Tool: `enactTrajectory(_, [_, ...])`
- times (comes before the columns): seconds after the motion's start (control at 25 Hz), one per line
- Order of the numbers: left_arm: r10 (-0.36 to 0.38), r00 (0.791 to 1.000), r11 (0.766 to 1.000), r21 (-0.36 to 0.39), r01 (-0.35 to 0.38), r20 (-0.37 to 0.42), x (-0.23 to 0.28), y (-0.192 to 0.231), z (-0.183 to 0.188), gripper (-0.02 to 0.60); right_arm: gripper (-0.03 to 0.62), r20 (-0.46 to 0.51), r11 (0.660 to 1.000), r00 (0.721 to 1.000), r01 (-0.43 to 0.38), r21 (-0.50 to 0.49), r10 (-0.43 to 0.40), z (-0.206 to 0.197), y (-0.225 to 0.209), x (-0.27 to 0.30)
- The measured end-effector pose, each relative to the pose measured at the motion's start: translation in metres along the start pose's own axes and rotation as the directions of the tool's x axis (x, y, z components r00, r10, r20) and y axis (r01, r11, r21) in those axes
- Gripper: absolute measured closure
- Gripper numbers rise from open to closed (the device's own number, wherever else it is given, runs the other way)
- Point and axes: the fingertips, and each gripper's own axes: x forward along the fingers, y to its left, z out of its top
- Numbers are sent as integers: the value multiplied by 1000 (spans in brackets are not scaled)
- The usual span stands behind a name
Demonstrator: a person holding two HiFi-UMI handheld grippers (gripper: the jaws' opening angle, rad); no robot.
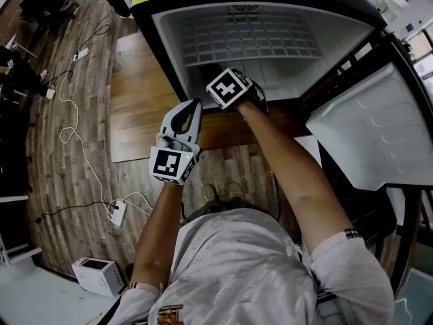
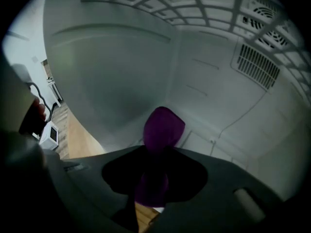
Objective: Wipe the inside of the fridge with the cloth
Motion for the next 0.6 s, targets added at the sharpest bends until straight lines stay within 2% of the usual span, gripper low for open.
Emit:
enactTrajectory(0.24, [-10, 1000, 1000, -1, 10, -9, 1, -7, -5, 583, 484, -45, 988, 990, 139, 65, -136, -35, -63, -22])
enactTrajectory(0.6, [-24, 999, 1000, -4, 24, -24, 6, -18, -11, 582, 484, -115, 954, 969, 237, 183, -219, -90, -133, -47])
